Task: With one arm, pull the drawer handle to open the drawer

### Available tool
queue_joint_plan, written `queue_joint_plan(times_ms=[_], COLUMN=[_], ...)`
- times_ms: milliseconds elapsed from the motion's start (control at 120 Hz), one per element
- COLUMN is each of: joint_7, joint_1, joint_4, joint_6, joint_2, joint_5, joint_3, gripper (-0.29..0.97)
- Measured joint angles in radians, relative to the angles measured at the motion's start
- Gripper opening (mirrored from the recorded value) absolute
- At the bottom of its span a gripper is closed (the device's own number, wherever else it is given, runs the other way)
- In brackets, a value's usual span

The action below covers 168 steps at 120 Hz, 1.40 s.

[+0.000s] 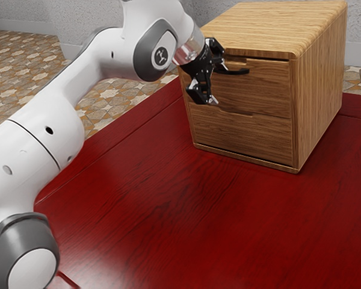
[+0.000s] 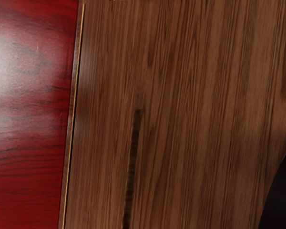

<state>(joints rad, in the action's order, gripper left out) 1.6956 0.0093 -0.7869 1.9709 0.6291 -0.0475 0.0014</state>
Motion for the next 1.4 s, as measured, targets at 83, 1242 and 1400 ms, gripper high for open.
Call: queue_joint_plan(times_ms=[83,1242,1400], joint_7=[0.001,0.017,0.018], joint_1=[0.0,-0.048,-0.049], joint_4=[-0.01,-0.414,-0.493], joint_6=[0.0,-0.016,0.001], joint_2=[-0.007,-0.335,-0.385], joint_5=[0.0,0.009,0.007], joint_3=[0.0,0.046,0.046], gripper=[0.64,-0.06,-0.09])
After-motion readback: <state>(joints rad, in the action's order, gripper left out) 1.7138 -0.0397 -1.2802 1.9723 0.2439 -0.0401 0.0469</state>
